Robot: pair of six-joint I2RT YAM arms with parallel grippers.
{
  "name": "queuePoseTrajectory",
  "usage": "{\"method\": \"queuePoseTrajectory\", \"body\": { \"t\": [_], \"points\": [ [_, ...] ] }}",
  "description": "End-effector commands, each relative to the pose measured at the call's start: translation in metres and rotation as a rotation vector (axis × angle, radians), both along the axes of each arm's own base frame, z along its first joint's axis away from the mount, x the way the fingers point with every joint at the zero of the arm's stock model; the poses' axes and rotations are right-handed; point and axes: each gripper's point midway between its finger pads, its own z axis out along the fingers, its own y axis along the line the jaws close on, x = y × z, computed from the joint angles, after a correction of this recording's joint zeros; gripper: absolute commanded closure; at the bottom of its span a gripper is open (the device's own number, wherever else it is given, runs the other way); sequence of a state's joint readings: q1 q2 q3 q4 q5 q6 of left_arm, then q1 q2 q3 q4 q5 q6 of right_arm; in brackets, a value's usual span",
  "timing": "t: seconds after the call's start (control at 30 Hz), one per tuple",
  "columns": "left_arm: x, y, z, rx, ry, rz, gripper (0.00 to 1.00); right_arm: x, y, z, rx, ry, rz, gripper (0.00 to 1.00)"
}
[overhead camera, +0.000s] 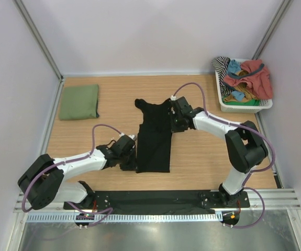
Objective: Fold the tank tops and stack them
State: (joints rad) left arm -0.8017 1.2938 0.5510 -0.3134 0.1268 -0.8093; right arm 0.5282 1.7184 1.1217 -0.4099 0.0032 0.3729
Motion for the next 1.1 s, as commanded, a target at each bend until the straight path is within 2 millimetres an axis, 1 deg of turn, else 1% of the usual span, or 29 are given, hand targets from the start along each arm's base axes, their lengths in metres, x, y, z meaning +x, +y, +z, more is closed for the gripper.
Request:
{"method": "queuePoseTrajectory", "body": {
  "t": [0.0, 0.07, 0.1, 0.13, 0.17, 0.2, 0.23, 0.3, 0.33, 0.4, 0.43, 0.5, 0.53, 0.57, 0.6, 0.63, 0.67, 0.7, 0.73, 0.77, 0.8, 0.83, 0.87, 0.97, 1.07],
  "points": [
    [-0.002, -0.001, -0.001, 0.008, 0.006, -0.001, 0.98, 0.014, 0.004, -0.005, 0.005, -0.02, -0.016, 0.87],
    [-0.004, -0.002, -0.001, 0.007, 0.007, -0.004, 0.99, 0.016, 0.003, 0.0, 0.006, -0.03, -0.028, 0.75],
    [-0.006, -0.003, -0.001, 0.008, 0.008, -0.005, 0.98, 0.02, 0.001, 0.005, 0.0, -0.048, -0.044, 0.65],
    [-0.006, -0.003, -0.001, 0.009, 0.006, -0.005, 0.98, 0.021, 0.001, 0.011, 0.002, -0.06, -0.05, 0.62],
    [-0.007, -0.004, -0.001, 0.01, 0.006, -0.009, 0.99, 0.025, 0.002, 0.025, 0.014, -0.09, -0.052, 0.58],
    [-0.008, -0.004, -0.001, 0.009, 0.005, -0.01, 0.98, 0.028, 0.003, 0.032, 0.015, -0.105, -0.046, 0.53],
    [-0.009, -0.005, -0.002, 0.012, 0.006, -0.009, 0.99, 0.033, 0.008, 0.046, 0.029, -0.129, -0.036, 0.52],
    [-0.01, -0.004, -0.002, 0.012, 0.003, -0.005, 0.98, 0.038, 0.014, 0.058, 0.038, -0.146, -0.016, 0.5],
    [-0.011, -0.004, -0.003, 0.015, 0.005, 0.005, 0.99, 0.044, 0.021, 0.066, 0.043, -0.156, 0.002, 0.5],
    [-0.012, -0.006, -0.001, -0.003, -0.007, 0.011, 0.98, 0.05, 0.028, 0.071, 0.046, -0.158, 0.016, 0.5],
    [-0.017, -0.006, -0.005, -0.001, 0.0, 0.017, 0.98, 0.055, 0.038, 0.074, 0.057, -0.16, 0.033, 0.5],
    [-0.021, -0.006, -0.007, -0.011, -0.003, 0.02, 0.98, 0.061, 0.048, 0.075, 0.066, -0.165, 0.051, 0.5],
    [-0.02, -0.008, -0.007, -0.02, -0.007, 0.029, 0.98, 0.067, 0.06, 0.075, 0.071, -0.169, 0.065, 0.5],
    [-0.022, -0.008, -0.007, -0.026, -0.006, 0.028, 0.98, 0.07, 0.067, 0.076, 0.072, -0.175, 0.076, 0.5],
    [-0.024, -0.007, -0.009, -0.027, -0.007, 0.028, 0.98, 0.077, 0.077, 0.087, 0.086, -0.204, 0.088, 0.49],
    [-0.025, -0.008, -0.009, -0.035, -0.012, 0.027, 0.98, 0.078, 0.089, 0.076, 0.077, -0.191, 0.111, 0.45],
    [-0.026, -0.007, -0.01, -0.036, -0.009, 0.029, 0.98, 0.085, 0.099, 0.087, 0.092, -0.219, 0.124, 0.43],
    [-0.026, -0.006, -0.011, -0.037, -0.011, 0.033, 0.98, 0.088, 0.106, 0.085, 0.088, -0.224, 0.143, 0.39],
    [-0.027, -0.005, -0.011, -0.037, -0.01, 0.032, 0.98, 0.09, 0.114, 0.085, 0.087, -0.232, 0.16, 0.38],
    [-0.028, -0.004, -0.012, -0.037, -0.008, 0.035, 0.98, 0.092, 0.124, 0.071, 0.071, -0.22, 0.183, 0.37],
    [-0.029, -0.004, -0.011, -0.044, -0.011, 0.035, 0.98, 0.099, 0.133, 0.08, 0.074, -0.252, 0.209, 0.36],
    [-0.029, -0.004, -0.01, -0.046, -0.01, 0.038, 0.98, 0.102, 0.139, 0.079, 0.07, -0.263, 0.221, 0.35],
    [-0.03, -0.003, -0.011, -0.046, -0.007, 0.042, 0.98, 0.108, 0.147, 0.072, 0.063, -0.266, 0.232, 0.35],
    [-0.031, -0.003, -0.011, -0.051, -0.003, 0.038, 0.97, 0.121, 0.159, 0.059, 0.041, -0.279, 0.269, 0.34],
    [-0.033, -0.003, -0.013, -0.045, 0.013, 0.035, 0.97, 0.131, 0.164, 0.046, 0.012, -0.281, 0.302, 0.32]
  ]
}}
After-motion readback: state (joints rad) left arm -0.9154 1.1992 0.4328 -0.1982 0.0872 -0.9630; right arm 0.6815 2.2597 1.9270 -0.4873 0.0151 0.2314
